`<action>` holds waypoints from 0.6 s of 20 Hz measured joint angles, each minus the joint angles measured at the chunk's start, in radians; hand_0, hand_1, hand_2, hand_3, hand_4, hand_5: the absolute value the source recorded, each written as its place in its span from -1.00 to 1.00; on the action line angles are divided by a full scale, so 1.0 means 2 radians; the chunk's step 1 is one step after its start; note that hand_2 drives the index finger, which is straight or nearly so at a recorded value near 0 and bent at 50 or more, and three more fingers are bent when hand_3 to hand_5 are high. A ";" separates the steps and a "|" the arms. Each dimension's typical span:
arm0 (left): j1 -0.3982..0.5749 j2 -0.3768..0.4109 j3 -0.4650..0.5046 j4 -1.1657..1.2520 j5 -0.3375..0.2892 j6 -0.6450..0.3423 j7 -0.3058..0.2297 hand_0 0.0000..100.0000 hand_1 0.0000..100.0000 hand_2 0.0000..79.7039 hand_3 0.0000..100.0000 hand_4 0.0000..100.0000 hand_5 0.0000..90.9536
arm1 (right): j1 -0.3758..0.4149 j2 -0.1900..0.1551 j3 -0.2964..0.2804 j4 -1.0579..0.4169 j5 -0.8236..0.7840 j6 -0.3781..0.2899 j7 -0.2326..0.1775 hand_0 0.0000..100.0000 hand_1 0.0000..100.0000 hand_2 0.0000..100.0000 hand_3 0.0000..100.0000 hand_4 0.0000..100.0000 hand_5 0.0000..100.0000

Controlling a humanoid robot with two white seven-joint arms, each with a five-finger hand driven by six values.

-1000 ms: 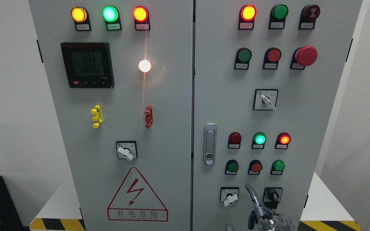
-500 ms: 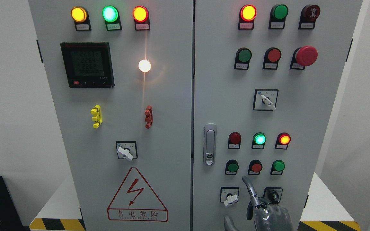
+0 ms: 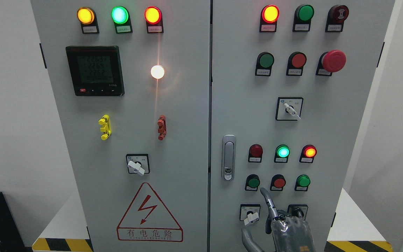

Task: Press green start button
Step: 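Raise the right hand up toward the green push button below the lights, then press the green push button inward with the right hand's fingertip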

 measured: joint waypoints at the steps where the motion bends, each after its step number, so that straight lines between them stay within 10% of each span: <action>1: 0.000 0.000 0.000 0.000 0.000 0.000 0.000 -0.76 0.11 -1.00 -1.00 -1.00 -1.00 | -0.003 0.000 0.000 0.004 0.000 0.000 0.000 -0.23 -0.36 -1.00 0.73 0.68 0.99; 12: 0.000 0.000 0.000 0.000 0.000 0.000 0.000 -0.76 0.11 -1.00 -1.00 -1.00 -1.00 | -0.032 0.000 0.001 0.038 0.001 0.006 0.003 -0.22 -0.36 -1.00 0.73 0.68 0.98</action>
